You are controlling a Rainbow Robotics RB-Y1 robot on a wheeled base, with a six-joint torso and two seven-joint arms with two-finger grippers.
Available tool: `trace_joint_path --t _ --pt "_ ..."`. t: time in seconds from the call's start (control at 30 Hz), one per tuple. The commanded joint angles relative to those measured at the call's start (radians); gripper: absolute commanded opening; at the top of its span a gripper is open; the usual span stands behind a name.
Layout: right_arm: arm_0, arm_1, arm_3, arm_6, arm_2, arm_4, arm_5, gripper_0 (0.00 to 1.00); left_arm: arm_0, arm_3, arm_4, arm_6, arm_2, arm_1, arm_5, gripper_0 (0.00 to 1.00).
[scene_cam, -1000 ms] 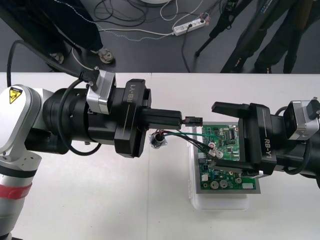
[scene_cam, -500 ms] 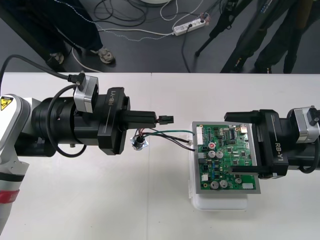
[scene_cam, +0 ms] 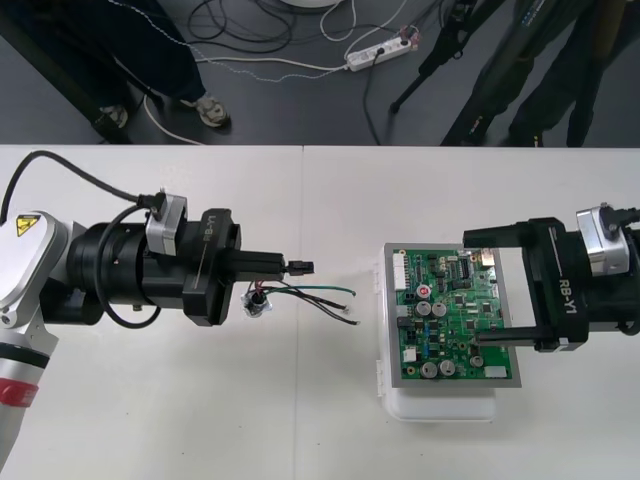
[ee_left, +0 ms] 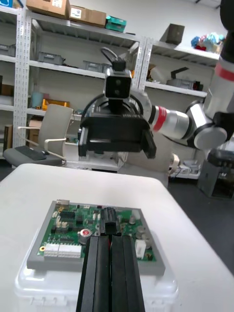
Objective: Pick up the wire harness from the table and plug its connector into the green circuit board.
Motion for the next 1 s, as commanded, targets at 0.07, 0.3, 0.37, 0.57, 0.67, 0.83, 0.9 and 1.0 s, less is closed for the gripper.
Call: trace_joint_path --t 0.07,0.3,0.37,0.57,0.67,0.83,0.9,1.0 --pt "-0.034 -0.062 -0.079 -0.105 -0.067 0.045 -0.007 1.0 0.01 0.056 -0.016 -0.087 -0.001 0.024 -0.062 0.0" --pt "-0.034 -0.145 -0.141 -0.219 -0.099 0.119 -0.007 1.0 0.01 0.111 -0.045 -0.116 -0.013 0.022 -0.062 0.0" --pt "-0.033 -0.168 -0.152 -0.239 -0.099 0.134 -0.007 1.0 0.01 0.129 -0.052 -0.122 -0.018 0.022 -0.062 0.0" --pt "0.004 -0.271 -0.196 -0.246 -0.094 0.212 -0.007 1.0 -0.001 0.195 -0.052 -0.148 -0.053 0.022 -0.062 0.0" --pt "0.021 -0.297 -0.218 -0.248 -0.093 0.26 -0.007 1.0 -0.002 0.2 -0.052 -0.159 -0.059 0.022 -0.062 0.0" --pt "0.065 -0.309 -0.271 -0.252 -0.082 0.363 -0.007 1.0 -0.004 0.22 -0.059 -0.174 -0.071 0.022 -0.062 0.0" --pt "0.076 -0.311 -0.287 -0.254 -0.068 0.401 -0.007 1.0 -0.008 0.243 -0.057 -0.182 -0.082 0.022 -0.062 0.0" --pt "0.082 -0.325 -0.302 -0.258 -0.025 0.462 -0.007 1.0 -0.019 0.283 -0.048 -0.237 -0.099 0.016 -0.062 0.0"
